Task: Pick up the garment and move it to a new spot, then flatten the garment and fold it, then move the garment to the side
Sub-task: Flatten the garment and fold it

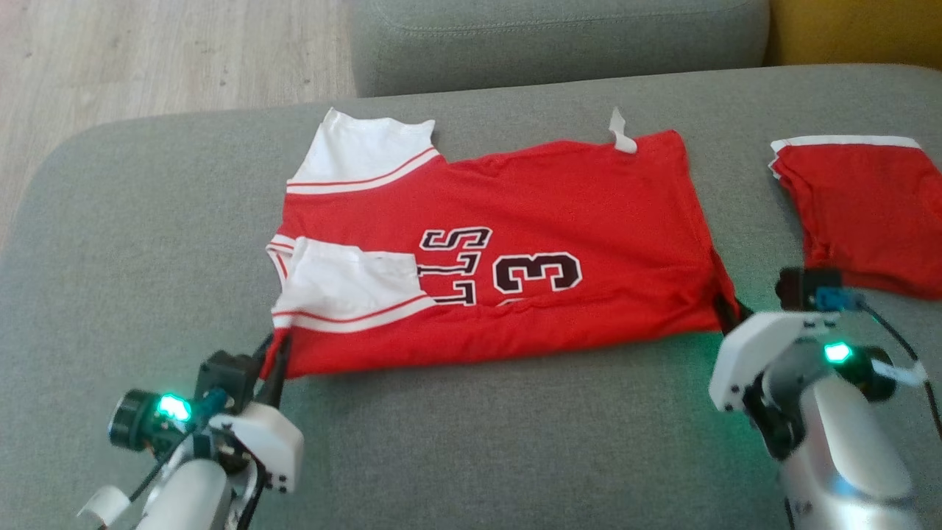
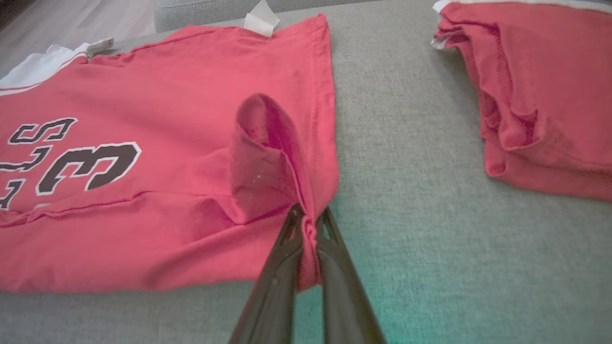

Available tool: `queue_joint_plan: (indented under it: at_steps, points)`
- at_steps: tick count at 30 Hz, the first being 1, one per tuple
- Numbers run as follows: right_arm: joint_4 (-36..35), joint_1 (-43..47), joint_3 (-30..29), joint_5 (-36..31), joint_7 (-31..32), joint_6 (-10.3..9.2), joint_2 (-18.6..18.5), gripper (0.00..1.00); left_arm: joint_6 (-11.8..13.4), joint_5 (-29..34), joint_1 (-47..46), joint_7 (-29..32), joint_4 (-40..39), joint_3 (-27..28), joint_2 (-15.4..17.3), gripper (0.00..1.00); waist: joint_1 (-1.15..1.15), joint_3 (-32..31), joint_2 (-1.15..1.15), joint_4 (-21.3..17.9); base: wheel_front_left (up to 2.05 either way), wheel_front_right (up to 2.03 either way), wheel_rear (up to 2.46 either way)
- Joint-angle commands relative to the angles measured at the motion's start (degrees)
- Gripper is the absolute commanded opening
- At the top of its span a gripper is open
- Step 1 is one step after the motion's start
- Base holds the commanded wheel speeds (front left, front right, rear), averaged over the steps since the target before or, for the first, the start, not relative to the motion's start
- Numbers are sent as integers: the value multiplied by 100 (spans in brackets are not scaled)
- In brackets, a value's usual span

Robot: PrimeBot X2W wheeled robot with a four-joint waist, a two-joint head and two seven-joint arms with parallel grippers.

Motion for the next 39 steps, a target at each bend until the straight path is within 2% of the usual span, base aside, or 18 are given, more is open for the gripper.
queue_joint_plan:
  at_steps: [1,5,6,7,8,9,10,15,20,25,30,34,39]
  points:
    - [-448,38,85,67,117,-5,-37,0,-14,-34,-106,77,-267,195,221,0,2,-9,0,3,0,0,0]
    - [-1259,533,-39,27,407,-5,-6,0,34,-57,80,287,-546,138,235,0,2,25,0,-14,0,0,0]
    - [-1437,610,-123,-27,390,-5,6,20,46,-31,98,329,-592,108,251,0,2,44,0,-18,0,0,0]
    - [-1577,682,-173,-56,385,-5,21,100,63,-10,109,357,-631,87,263,3,2,60,0,-19,0,0,0]
    - [-1693,744,-219,-47,379,-5,37,100,85,-4,115,374,-662,81,266,12,2,76,0,-22,0,0,0]
    - [-1813,789,-240,-45,337,-5,49,100,128,-7,116,366,-693,97,261,64,2,91,0,-24,0,0,0]
    - [-1927,826,-253,-30,262,-5,59,100,169,-24,113,348,-714,121,248,100,2,107,0,-27,0,0,0]
    - [-2354,911,-190,382,-433,-5,73,100,366,-96,33,111,-766,247,153,100,2,192,0,-55,0,0,0]
    - [-2556,937,229,738,-1331,-5,75,100,610,-157,-135,-520,-932,428,-23,100,2,277,0,-120,0,0,0]
    - [-2570,857,503,884,-2041,-5,75,100,664,-157,-404,-1131,-1133,528,-101,100,2,423,0,-233,0,0,0]
    - [-2461,665,536,983,-2411,-5,76,100,541,-103,-834,-1325,-1329,565,-58,100,2,657,0,-377,0,0,0]
    - [-2414,476,576,1039,-2547,-5,76,100,320,-55,-1328,-1288,-1263,530,117,100,2,909,0,-531,0,0,0]
    - [-2390,293,583,1089,-2643,-5,76,100,-20,-49,-1971,-966,-1021,508,415,100,2,1205,0,-676,0,0,0]
